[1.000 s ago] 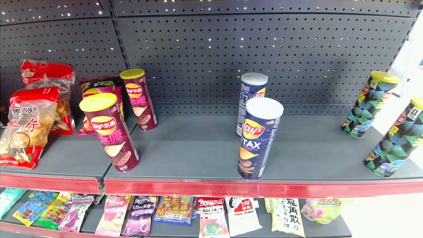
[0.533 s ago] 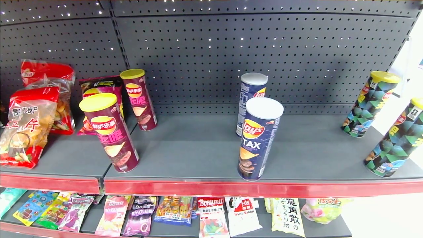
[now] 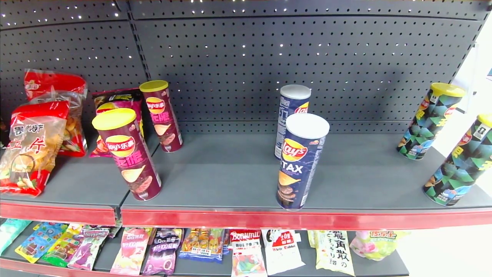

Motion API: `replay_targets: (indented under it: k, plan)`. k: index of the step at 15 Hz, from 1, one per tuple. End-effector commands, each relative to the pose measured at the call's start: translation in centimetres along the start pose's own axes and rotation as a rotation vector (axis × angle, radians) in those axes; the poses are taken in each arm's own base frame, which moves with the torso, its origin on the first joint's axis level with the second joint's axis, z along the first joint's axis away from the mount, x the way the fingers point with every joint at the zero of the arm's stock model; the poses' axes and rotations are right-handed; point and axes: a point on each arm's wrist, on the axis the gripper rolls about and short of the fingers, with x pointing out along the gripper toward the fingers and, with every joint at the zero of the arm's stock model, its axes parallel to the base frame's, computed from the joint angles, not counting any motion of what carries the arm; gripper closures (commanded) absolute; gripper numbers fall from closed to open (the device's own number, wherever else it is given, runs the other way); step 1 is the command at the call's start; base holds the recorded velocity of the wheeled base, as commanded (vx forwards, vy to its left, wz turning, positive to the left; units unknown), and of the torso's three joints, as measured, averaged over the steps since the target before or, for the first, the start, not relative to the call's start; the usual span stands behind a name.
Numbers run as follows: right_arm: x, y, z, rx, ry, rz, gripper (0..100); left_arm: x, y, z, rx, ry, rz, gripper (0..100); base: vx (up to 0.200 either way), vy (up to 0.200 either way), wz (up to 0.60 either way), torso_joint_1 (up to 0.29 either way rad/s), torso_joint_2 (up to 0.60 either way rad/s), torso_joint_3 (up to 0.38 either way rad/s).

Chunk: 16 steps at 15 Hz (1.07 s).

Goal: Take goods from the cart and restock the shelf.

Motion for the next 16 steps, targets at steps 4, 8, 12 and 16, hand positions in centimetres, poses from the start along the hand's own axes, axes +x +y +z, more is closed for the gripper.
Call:
replay_targets:
  k: [4, 8, 12, 16]
  plan:
    - [7.2, 2.1, 1.5, -0.107, 0.354, 0.532, 0, 0.0, 0.0, 0.0, 0.0, 0.003, 0.001, 0, 0.0, 0.0, 0.0, 0.0, 0.0, 0.0]
    - [11.5, 4.5, -0.3, -0.115, 0.474, 0.627, 0, 0.0, 0.0, 0.0, 0.0, 0.003, -0.001, 0, 0.0, 0.0, 0.0, 0.0, 0.0, 0.0]
    - [16.5, 6.8, -1.7, -0.108, 0.43, 0.642, 0, 0.0, 0.0, 0.0, 0.0, 0.003, -0.001, 0, 0.0, 0.0, 0.0, 0.0, 0.0, 0.0]
    - [18.4, 8.7, -2.3, -0.054, 0.424, 0.683, 0, 0.0, 0.0, 0.0, 0.0, 0.003, -0.001, 0, 0.0, 0.0, 0.0, 0.0, 0.0, 0.0]
